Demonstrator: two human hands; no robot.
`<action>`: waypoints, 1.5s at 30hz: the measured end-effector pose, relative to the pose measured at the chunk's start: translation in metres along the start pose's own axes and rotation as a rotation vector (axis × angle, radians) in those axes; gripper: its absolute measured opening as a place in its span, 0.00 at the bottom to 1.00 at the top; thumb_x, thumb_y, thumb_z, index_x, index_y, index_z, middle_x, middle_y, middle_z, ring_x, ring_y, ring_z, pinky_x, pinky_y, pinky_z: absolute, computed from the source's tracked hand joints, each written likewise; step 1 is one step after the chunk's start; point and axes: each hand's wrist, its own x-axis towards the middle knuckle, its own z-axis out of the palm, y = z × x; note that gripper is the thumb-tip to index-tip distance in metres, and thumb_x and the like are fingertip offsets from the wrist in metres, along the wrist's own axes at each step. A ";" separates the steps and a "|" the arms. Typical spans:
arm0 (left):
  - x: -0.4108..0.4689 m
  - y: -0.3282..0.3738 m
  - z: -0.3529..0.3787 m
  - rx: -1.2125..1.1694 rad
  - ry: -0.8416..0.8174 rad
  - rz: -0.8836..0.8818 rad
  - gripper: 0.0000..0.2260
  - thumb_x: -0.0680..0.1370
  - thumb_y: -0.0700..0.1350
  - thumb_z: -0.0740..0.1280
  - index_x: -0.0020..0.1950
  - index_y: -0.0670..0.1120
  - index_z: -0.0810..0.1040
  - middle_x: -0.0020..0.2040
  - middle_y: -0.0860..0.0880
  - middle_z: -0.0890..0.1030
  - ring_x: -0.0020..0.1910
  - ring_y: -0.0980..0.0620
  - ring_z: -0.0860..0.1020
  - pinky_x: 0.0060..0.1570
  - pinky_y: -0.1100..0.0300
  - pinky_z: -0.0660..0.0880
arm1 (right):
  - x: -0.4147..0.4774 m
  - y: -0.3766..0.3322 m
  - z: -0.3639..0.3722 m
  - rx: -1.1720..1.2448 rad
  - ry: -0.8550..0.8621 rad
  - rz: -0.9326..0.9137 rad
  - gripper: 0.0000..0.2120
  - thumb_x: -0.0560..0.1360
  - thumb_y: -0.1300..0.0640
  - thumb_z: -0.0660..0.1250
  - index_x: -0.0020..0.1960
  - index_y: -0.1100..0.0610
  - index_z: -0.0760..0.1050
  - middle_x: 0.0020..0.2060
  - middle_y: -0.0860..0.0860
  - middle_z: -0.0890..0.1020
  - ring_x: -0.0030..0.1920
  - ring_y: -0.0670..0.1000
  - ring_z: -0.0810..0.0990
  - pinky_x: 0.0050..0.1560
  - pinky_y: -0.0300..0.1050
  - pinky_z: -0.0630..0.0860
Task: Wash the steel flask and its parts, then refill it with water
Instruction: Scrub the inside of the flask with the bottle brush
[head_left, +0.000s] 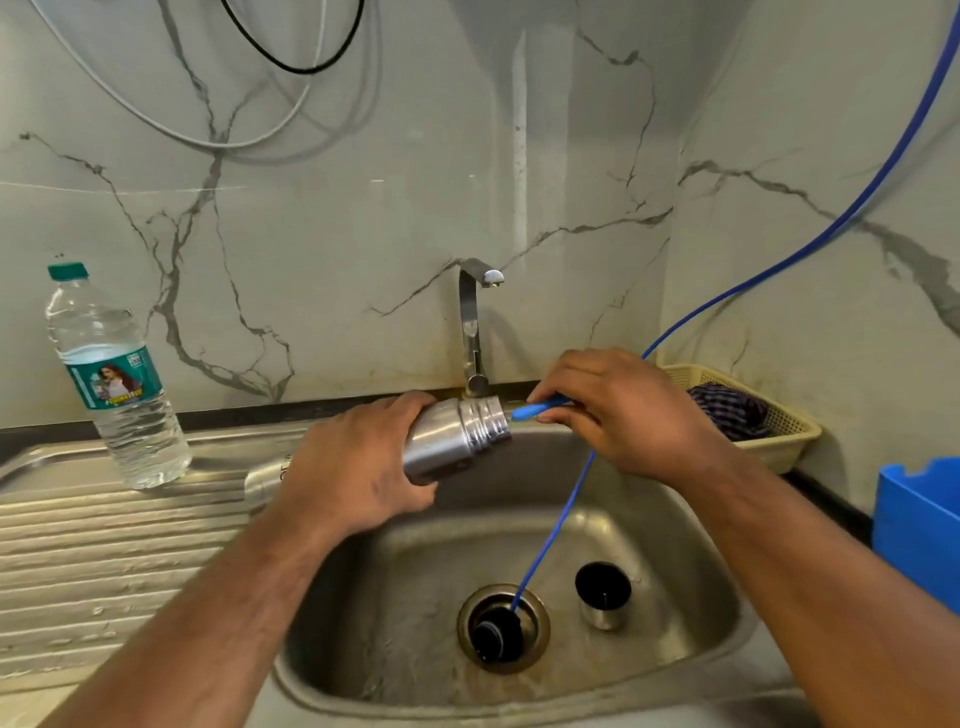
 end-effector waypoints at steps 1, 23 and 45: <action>0.000 0.000 0.001 -0.003 0.017 0.002 0.38 0.68 0.62 0.76 0.74 0.59 0.64 0.62 0.58 0.78 0.50 0.58 0.73 0.51 0.60 0.73 | -0.001 0.001 -0.001 -0.004 0.022 0.002 0.07 0.79 0.50 0.69 0.54 0.50 0.83 0.46 0.44 0.82 0.46 0.49 0.80 0.45 0.50 0.77; 0.007 -0.025 0.000 0.036 0.290 0.059 0.40 0.61 0.53 0.83 0.70 0.56 0.71 0.56 0.54 0.82 0.51 0.52 0.80 0.56 0.48 0.75 | -0.013 0.016 -0.040 0.000 0.109 0.156 0.12 0.78 0.38 0.67 0.52 0.41 0.86 0.34 0.33 0.77 0.39 0.41 0.77 0.36 0.35 0.66; 0.008 -0.051 0.012 0.071 0.289 0.060 0.41 0.54 0.50 0.84 0.66 0.54 0.75 0.52 0.53 0.83 0.46 0.48 0.81 0.51 0.47 0.78 | -0.007 0.018 -0.022 -0.115 0.132 0.100 0.17 0.79 0.40 0.59 0.50 0.43 0.85 0.37 0.39 0.80 0.37 0.43 0.77 0.49 0.51 0.63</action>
